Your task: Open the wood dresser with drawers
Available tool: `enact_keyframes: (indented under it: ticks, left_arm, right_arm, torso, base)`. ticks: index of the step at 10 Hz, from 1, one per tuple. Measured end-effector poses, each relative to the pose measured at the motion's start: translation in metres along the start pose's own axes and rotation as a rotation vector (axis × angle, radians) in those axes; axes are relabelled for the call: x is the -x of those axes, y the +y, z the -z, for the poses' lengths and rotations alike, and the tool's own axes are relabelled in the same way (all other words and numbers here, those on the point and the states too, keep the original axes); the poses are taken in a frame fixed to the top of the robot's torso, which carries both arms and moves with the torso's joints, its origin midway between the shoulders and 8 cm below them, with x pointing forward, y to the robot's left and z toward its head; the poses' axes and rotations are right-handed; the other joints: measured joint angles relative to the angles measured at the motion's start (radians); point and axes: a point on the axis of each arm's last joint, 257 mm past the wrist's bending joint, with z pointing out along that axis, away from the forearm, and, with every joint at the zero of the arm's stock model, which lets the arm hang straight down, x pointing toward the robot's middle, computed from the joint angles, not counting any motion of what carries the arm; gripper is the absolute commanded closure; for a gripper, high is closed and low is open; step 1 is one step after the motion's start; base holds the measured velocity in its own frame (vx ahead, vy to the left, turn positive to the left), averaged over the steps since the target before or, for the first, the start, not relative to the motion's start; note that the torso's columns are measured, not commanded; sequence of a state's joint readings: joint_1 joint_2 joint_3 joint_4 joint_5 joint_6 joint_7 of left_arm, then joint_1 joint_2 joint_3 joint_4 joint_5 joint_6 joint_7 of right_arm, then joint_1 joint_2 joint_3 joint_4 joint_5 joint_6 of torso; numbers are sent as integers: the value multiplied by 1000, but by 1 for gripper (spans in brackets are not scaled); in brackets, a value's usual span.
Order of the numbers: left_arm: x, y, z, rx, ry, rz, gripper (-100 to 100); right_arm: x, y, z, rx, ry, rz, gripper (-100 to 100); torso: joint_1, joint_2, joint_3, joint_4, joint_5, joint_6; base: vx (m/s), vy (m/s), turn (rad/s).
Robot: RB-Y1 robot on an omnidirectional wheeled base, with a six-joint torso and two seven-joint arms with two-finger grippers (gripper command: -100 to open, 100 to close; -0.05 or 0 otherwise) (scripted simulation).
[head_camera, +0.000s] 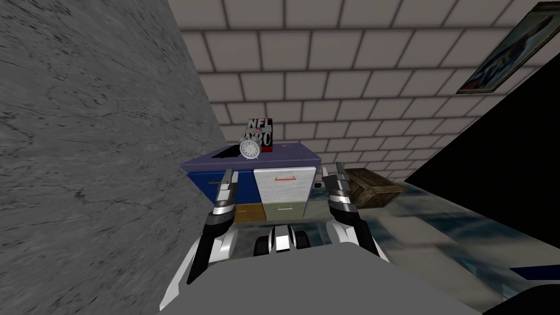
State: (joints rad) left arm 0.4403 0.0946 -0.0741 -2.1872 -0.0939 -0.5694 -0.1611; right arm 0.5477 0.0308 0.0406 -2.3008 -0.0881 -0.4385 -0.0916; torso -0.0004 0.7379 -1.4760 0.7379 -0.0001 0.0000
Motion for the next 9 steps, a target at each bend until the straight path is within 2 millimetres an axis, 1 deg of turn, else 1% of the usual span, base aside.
enact_keyframes:
  ticks: [2,5,7,9]
  left_arm:
    - [-10,20,8,41,49,-16,-100]
    - [-19,44,13,93,85,-29,-100]
    - [-25,63,21,140,105,-37,-100]
    - [-28,78,23,172,116,-40,-100]
  right_arm:
    - [0,0,0,0,0,0,0]
    - [0,0,0,0,0,0,0]
    - [0,0,0,0,0,0,0]
    - [0,0,0,0,0,0,0]
  torso:
    - [-1,0,0,0,0,0]
    - [1,0,0,0,0,0]
    - [0,0,0,0,0,0]
    - [1,0,0,0,0,0]
  base:
    - [2,-71,-13]
    - [-5,-62,-16]
    - [-4,-65,-12]
    - [5,-44,-11]
